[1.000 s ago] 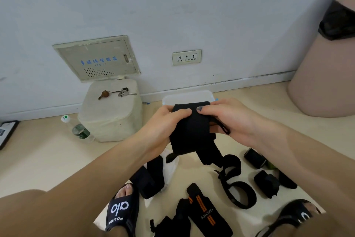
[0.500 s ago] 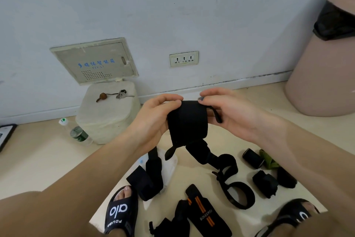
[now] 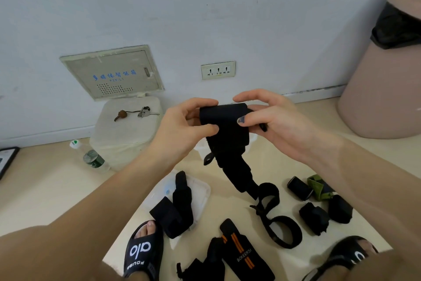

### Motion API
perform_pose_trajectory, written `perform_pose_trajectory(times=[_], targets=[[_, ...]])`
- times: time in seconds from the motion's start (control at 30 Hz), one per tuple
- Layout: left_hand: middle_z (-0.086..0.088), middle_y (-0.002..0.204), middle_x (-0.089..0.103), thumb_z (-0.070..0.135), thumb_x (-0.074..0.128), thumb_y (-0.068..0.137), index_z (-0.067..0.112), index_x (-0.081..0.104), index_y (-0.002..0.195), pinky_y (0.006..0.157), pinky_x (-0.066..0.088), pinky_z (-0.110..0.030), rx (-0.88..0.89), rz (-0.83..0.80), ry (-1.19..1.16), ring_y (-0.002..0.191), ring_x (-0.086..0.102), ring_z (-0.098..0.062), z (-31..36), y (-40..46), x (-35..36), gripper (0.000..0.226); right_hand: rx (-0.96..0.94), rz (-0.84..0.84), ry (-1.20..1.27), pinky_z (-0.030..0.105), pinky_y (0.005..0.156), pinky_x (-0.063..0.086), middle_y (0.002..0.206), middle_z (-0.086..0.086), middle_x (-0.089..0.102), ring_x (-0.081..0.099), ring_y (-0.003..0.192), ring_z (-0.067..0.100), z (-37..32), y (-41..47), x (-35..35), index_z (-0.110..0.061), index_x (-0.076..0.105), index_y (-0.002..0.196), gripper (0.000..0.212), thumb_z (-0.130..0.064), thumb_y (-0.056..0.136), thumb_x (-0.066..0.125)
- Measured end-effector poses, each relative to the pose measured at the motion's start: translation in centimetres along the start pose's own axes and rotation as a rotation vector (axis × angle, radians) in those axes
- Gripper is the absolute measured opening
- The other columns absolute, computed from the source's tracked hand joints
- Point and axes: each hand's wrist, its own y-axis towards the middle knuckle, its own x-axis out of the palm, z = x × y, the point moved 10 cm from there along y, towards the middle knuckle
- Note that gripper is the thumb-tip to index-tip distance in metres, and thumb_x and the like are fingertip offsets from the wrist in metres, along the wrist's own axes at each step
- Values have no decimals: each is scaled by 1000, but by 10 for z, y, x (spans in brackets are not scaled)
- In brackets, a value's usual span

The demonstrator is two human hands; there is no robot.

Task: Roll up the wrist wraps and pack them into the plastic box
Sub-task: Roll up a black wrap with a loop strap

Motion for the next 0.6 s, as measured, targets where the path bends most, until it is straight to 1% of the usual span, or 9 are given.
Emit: perform_pose_trajectory(times=[0.07,0.13,0.23,0.37,0.43,0.53,0.57,0.6], targets=[[1,106,77,-1,77,86,25,73,115,89,56,-23,60,23,67,100,73,-18,6,1,-2,40,-25,0,1,30,92,58,98,13,74,69,86,19,-3,1,0,-10,69,114,41,17,84,60],[7,102,77,5,77,88,26,73,115,85,53,-21,105,38,111,99,72,-15,10,1,-3,35,-57,18,-23,28,91,58,99,11,74,70,85,17,-5,1,-1,-10,70,114,41,17,84,62],[11,99,76,12,76,90,28,74,115,82,50,-17,162,47,186,97,71,-10,16,0,-2,29,-98,59,-68,25,88,59,99,9,76,71,86,14,-9,2,-5,-11,71,114,39,14,84,66],[11,93,74,21,70,96,30,75,109,80,52,-18,208,78,265,90,68,-7,23,-2,-2,17,-134,84,-59,25,86,57,95,2,75,72,93,13,-12,4,-7,-12,74,113,36,10,85,69],[9,89,72,25,66,98,31,74,107,76,51,-19,222,92,297,85,65,-9,25,-2,-2,13,-157,97,-75,29,89,58,96,3,72,71,96,13,-13,5,-8,-12,74,112,31,6,87,69],[3,83,64,29,64,99,34,71,103,70,43,-27,237,102,344,76,56,-13,25,0,-1,9,-196,111,-147,39,98,59,98,13,73,73,100,21,-15,4,-7,-16,75,109,23,-1,92,69],[3,81,59,29,64,100,35,69,100,65,39,-24,242,103,360,73,52,-10,26,0,-1,8,-208,120,-170,42,100,58,101,15,75,73,102,23,-16,3,-7,-17,75,109,21,-4,93,69],[6,81,53,29,63,100,36,68,98,64,35,-19,245,104,375,73,48,-6,27,1,0,9,-217,132,-190,44,101,57,104,13,76,73,104,23,-16,3,-8,-18,76,108,20,-6,94,69]])
